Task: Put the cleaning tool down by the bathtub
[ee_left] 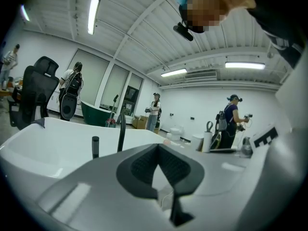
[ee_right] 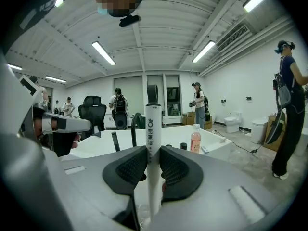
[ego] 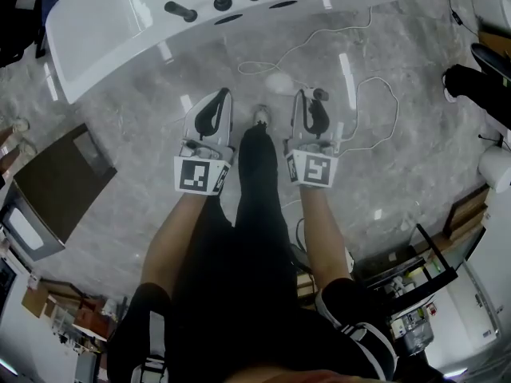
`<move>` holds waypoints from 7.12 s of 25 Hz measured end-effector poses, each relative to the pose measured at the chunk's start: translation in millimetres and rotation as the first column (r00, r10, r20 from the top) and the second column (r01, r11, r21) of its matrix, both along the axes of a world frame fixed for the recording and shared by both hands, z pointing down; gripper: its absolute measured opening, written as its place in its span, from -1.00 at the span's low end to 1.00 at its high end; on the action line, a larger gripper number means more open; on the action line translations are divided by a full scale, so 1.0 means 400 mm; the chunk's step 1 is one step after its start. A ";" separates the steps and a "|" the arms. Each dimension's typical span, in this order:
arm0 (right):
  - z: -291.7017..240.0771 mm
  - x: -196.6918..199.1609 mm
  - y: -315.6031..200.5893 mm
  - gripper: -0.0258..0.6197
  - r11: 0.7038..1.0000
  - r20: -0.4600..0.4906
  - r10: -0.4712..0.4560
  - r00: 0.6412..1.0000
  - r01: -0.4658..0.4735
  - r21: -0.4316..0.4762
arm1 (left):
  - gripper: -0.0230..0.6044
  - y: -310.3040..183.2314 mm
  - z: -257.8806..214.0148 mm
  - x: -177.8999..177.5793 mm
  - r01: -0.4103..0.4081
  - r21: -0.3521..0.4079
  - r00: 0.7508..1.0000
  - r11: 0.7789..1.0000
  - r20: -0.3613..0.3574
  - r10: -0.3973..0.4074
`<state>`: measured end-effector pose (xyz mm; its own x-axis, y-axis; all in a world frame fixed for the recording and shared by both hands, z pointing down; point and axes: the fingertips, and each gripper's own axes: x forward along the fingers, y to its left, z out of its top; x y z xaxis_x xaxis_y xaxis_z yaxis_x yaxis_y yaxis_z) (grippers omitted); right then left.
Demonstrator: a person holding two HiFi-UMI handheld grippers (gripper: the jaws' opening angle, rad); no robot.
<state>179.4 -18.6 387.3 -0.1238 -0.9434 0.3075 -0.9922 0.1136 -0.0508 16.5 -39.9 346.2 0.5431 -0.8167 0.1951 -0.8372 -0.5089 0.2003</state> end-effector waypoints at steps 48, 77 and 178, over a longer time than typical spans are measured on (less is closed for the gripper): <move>0.956 0.047 -0.194 -0.65 0.978 -0.032 -0.019 0.999 0.011 -0.209 | -0.90 -0.107 0.514 0.088 0.007 -0.059 1.000 0.998 -0.005 -0.007; 1.118 0.003 -0.361 -0.65 0.934 -0.043 -0.072 0.996 0.053 -0.353 | -0.90 -0.170 0.515 0.013 0.061 -0.054 0.998 0.997 -0.020 -0.062; 0.605 -0.068 -0.016 -0.92 0.889 0.011 0.159 0.987 -0.139 -0.436 | -0.90 0.002 0.035 -0.095 -0.034 0.039 0.989 0.999 -0.140 0.039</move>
<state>152.4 -25.0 629.4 -0.0156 -0.7268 0.6866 -0.9913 -0.0787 -0.1058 -21.3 -39.2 360.2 0.5925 -0.8010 0.0856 -0.7829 -0.5474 0.2957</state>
